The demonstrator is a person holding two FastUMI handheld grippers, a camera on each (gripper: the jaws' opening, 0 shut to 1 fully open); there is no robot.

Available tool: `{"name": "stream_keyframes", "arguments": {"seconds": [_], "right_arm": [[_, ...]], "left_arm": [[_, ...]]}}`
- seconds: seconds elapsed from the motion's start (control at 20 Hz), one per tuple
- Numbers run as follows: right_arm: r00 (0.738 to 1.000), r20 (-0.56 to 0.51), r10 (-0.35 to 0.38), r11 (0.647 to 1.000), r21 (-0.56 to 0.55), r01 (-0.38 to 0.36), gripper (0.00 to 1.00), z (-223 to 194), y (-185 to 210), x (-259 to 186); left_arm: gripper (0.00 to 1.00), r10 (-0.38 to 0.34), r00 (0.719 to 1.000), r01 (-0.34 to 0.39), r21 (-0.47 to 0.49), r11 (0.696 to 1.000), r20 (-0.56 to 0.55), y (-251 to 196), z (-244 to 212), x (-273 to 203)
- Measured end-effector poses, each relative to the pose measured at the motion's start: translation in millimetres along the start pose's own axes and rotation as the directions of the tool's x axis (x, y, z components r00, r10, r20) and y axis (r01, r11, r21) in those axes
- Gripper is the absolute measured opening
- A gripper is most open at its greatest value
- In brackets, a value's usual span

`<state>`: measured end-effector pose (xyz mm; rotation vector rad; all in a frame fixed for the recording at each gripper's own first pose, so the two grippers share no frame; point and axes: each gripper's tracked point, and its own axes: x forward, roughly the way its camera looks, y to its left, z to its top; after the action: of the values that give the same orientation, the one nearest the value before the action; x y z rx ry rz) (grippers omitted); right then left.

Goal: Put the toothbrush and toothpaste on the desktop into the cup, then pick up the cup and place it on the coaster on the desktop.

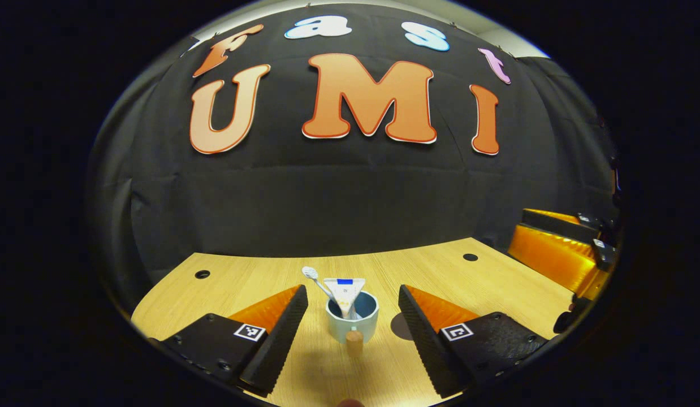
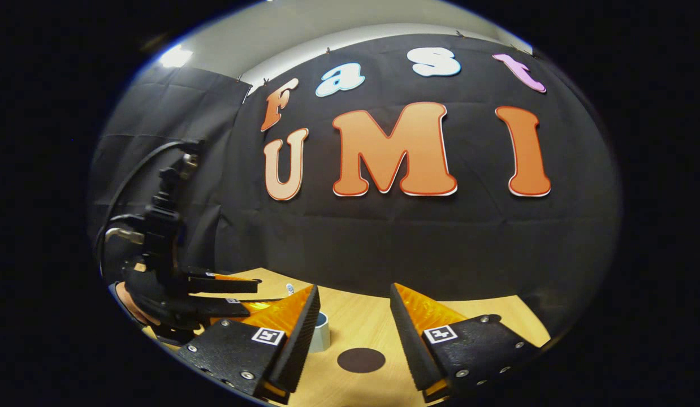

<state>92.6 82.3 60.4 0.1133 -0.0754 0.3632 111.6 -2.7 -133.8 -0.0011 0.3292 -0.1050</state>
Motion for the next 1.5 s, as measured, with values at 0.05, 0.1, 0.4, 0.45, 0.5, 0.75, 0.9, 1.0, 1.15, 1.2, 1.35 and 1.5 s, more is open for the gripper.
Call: {"name": "stream_keyframes", "arguments": {"seconds": [0.05,0.1,0.4,0.45,0.5,0.75,0.9,1.0,1.15,1.2,1.35,1.5], "right_arm": [[1.000,0.004,-0.014,1.000,-0.013,0.014,0.78,4.0,-5.4,-9.9],[1.000,0.009,-0.028,0.999,-0.023,0.028,0.83,9.1,-10.9,-19.5],[0.997,-0.020,-0.070,0.996,-0.057,0.068,0.93,9.0,-27.9,-69.8],[0.997,-0.026,-0.072,0.995,-0.069,0.070,0.93,8.8,-29.9,-75.5],[0.997,-0.030,-0.077,0.993,-0.087,0.074,0.94,9.3,-31.3,-82.2],[0.996,-0.038,-0.075,0.988,-0.141,0.069,0.97,5.3,-30.4,-99.5],[0.997,-0.049,-0.067,0.985,-0.161,0.058,0.99,-0.7,-29.5,-105.8],[0.997,-0.046,-0.062,0.986,-0.160,0.054,0.99,-1.4,-29.7,-108.9],[0.997,-0.051,-0.058,0.987,-0.155,0.049,0.99,-6.6,-30.4,-113.9],[0.997,-0.053,-0.062,0.986,-0.156,0.053,0.99,-8.2,-33.0,-114.9],[0.996,-0.061,-0.061,0.987,-0.153,0.051,0.99,-13.3,-36.0,-117.0],[0.996,-0.060,-0.061,0.985,-0.165,0.050,0.99,-16.1,-38.0,-122.1]], "left_arm": [[0.96,-0.007,1.000,0.007,-0.007,1.000,-0.027,-3.5,-2.2,3.3],[0.97,-0.004,0.999,0.004,-0.006,1.000,-0.048,-4.3,-3.3,6.9],[0.96,-0.016,0.967,0.013,-0.012,1.000,-0.255,-7.4,-38.9,39.6],[0.96,-0.027,0.956,0.016,-0.039,0.999,-0.293,-6.4,-44.0,44.5],[0.96,-0.024,0.943,0.007,-0.053,0.999,-0.331,-2.3,-49.1,47.9],[0.96,-0.032,0.876,-0.013,-0.090,0.996,-0.482,-1.8,-78.0,57.3],[0.96,-0.026,0.841,-0.031,-0.096,0.995,-0.541,1.9,-85.6,62.3],[0.97,-0.028,0.812,-0.030,-0.089,0.996,-0.583,1.6,-90.0,64.7],[0.93,-0.012,0.778,-0.049,-0.080,0.996,-0.629,1.5,-96.0,68.8],[0.96,-0.005,0.763,-0.052,-0.070,0.996,-0.646,1.2,-98.5,70.5],[0.95,0.004,0.722,-0.061,-0.057,0.997,-0.692,4.5,-114.0,75.3],[0.77,0.010,0.706,-0.070,-0.056,0.996,-0.708,4.2,-129.1,80.7]]}}
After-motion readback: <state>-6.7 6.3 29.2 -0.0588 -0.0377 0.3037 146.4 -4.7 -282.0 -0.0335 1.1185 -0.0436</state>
